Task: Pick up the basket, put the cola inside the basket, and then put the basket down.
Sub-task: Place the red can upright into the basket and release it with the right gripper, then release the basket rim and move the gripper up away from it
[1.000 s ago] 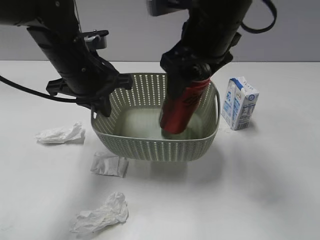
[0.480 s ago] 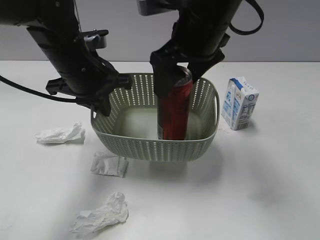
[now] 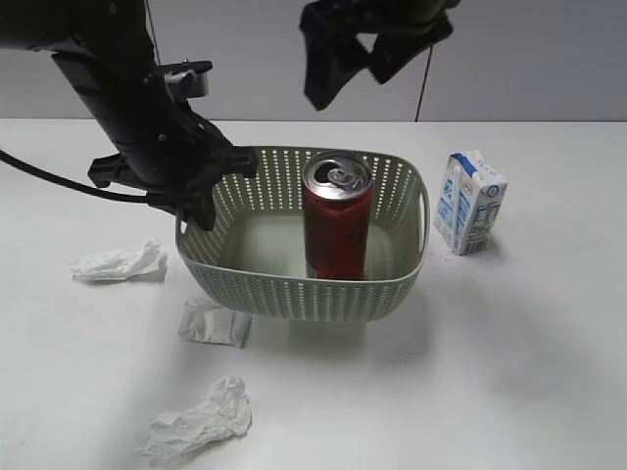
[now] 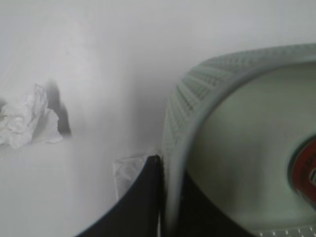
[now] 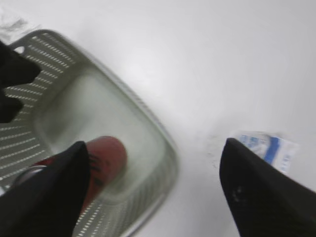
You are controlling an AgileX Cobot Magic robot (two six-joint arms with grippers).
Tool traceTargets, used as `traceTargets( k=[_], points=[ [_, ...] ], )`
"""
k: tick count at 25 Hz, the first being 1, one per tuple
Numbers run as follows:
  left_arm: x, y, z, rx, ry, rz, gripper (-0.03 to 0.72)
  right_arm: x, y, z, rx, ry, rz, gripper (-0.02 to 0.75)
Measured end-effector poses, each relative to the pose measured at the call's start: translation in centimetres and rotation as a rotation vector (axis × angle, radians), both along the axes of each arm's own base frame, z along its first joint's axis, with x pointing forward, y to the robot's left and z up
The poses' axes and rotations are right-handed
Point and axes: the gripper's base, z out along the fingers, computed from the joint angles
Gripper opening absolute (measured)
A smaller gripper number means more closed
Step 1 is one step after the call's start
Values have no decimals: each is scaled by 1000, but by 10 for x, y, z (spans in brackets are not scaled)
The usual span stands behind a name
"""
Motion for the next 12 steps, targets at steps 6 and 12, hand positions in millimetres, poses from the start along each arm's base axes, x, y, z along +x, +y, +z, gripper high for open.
traceTargets(
  k=[6, 12],
  points=[
    [-1, 0, 0, -5, 16, 33, 2, 18, -98, 33, 31, -65, -262, 599],
    [1, 0, 0, -17, 18, 76, 2, -1, -176, 18, 10, 13, -470, 589]
  ],
)
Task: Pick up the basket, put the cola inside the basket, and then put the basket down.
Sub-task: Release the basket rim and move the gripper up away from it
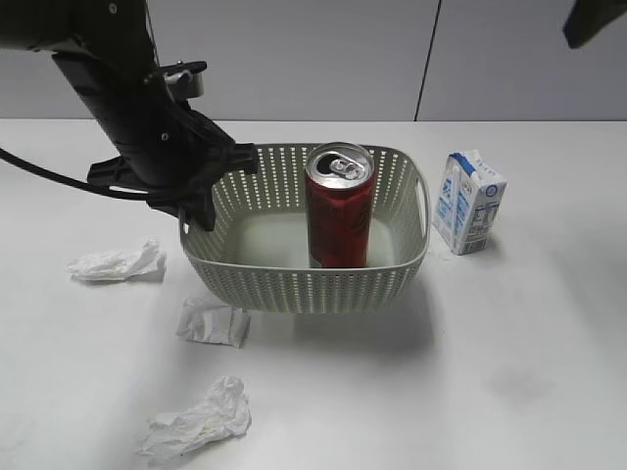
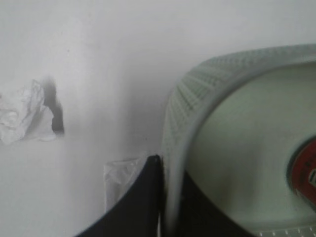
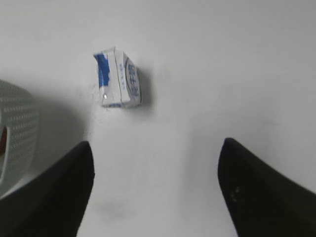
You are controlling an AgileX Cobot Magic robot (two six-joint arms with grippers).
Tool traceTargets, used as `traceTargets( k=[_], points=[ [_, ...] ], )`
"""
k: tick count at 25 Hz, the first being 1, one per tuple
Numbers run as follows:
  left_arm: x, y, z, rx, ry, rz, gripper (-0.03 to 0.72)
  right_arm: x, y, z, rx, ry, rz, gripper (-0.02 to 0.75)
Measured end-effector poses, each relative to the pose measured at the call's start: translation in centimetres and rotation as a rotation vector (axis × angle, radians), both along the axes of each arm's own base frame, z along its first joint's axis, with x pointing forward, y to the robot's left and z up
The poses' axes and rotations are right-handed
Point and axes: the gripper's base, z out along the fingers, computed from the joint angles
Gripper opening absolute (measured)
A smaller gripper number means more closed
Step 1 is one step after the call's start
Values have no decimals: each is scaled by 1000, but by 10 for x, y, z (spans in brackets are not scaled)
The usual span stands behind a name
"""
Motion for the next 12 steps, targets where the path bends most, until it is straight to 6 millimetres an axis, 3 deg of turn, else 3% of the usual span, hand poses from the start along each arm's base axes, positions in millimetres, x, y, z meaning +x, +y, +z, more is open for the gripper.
traceTargets(
  k=[6, 12],
  points=[
    [11, 1, -4, -19, -23, 42, 2, -74, -8, 1, 34, 16, -9, 587],
    [33, 18, -24, 15, 39, 96, 2, -160, -16, -17, 44, -54, -15, 584]
  ],
)
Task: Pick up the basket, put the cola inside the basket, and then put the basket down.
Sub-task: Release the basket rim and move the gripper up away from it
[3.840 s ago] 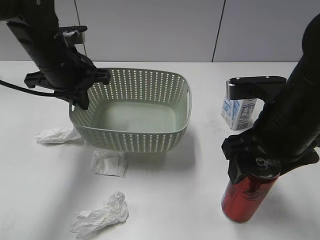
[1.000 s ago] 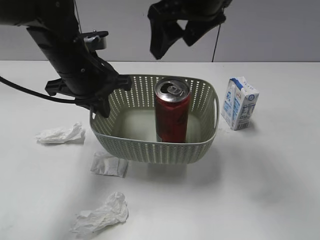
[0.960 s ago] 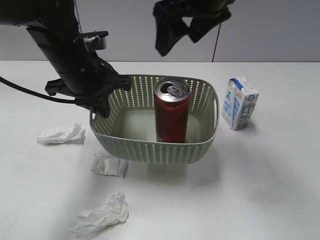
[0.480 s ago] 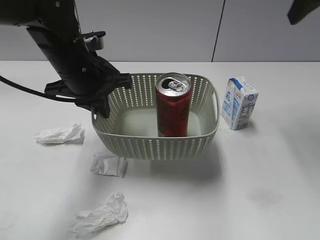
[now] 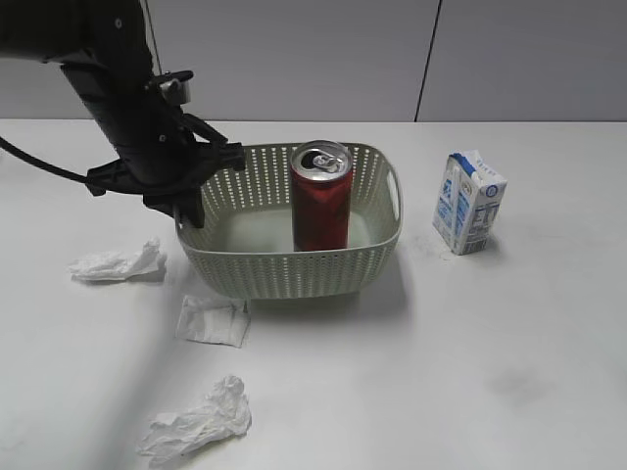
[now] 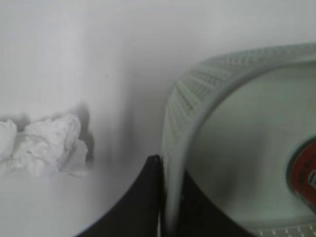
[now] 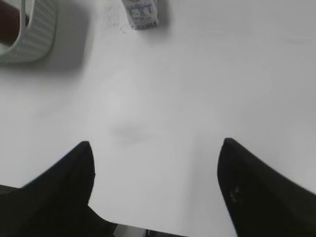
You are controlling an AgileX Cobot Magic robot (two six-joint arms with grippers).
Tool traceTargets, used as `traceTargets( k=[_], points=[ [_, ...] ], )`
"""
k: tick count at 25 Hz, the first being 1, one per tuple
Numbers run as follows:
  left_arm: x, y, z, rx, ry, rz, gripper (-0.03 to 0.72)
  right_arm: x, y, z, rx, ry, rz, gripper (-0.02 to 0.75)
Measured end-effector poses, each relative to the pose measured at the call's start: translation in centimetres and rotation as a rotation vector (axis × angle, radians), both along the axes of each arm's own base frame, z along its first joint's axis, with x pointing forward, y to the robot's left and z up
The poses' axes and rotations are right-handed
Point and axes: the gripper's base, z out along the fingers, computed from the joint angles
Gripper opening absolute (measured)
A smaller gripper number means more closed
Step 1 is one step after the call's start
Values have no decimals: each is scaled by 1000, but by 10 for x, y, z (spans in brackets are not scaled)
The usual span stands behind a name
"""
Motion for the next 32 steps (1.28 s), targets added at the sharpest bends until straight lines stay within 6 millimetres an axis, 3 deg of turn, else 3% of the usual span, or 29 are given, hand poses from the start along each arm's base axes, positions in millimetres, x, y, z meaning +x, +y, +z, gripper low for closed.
traceTargets(
  k=[8, 15, 17, 20, 28, 32],
  points=[
    [12, -1, -17, -1, -23, -3, 3, -107, -11, -29, 21, -237, -7, 583],
    [15, -2, -26, 3, -20, -19, 32, -171, -18, -62, 28, -477, -13, 583],
    [15, -3, -27, 1, -21, -21, 67, -182, -19, -71, 31, -534, -14, 583],
    [15, -3, -29, 1, -18, -23, 179, -186, -20, -78, 29, -545, -14, 583],
    [18, 5, -20, -2, -45, -27, 630, -177, -20, -83, 32, -597, -24, 583],
    [22, 20, 8, -20, -115, -22, 685, -177, -20, -83, 33, -604, -25, 582]
  ],
)
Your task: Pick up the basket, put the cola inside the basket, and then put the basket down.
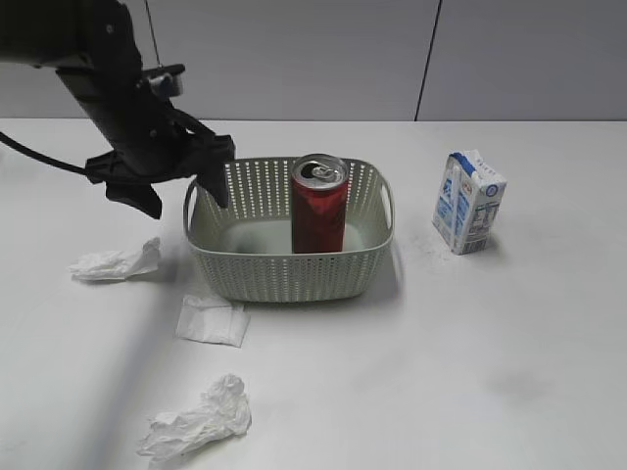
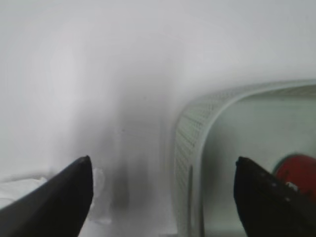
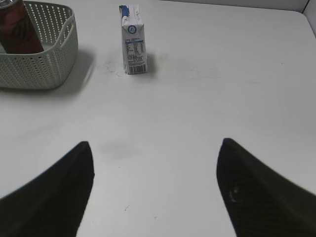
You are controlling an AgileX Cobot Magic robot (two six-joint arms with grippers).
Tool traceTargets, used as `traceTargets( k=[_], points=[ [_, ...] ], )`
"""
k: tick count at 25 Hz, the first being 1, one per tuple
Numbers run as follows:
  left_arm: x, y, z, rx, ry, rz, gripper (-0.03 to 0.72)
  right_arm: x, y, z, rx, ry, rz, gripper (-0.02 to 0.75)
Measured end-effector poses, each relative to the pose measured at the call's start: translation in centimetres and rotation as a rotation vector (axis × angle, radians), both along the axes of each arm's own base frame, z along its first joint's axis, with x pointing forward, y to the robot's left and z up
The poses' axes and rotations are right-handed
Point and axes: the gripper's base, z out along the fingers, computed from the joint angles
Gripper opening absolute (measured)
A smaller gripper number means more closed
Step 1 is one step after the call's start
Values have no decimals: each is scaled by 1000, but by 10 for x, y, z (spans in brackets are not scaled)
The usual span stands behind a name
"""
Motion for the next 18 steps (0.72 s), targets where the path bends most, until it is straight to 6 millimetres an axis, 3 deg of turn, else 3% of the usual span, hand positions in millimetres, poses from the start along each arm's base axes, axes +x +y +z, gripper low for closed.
traceTargets(
  k=[4, 7, 13, 18],
  points=[
    [8, 30, 40, -2, -76, -11, 692, 0, 0, 0, 0, -2, 0, 582],
    [11, 64, 64, 50, -86, -34, 693, 0, 0, 0, 0, -3, 0, 582],
    [-2, 129, 74, 322, 43, -54, 685, 0, 0, 0, 1, -5, 0, 582],
    [-20, 157, 93, 325, 24, 0, 677, 0, 0, 0, 1, -5, 0, 582]
  ],
)
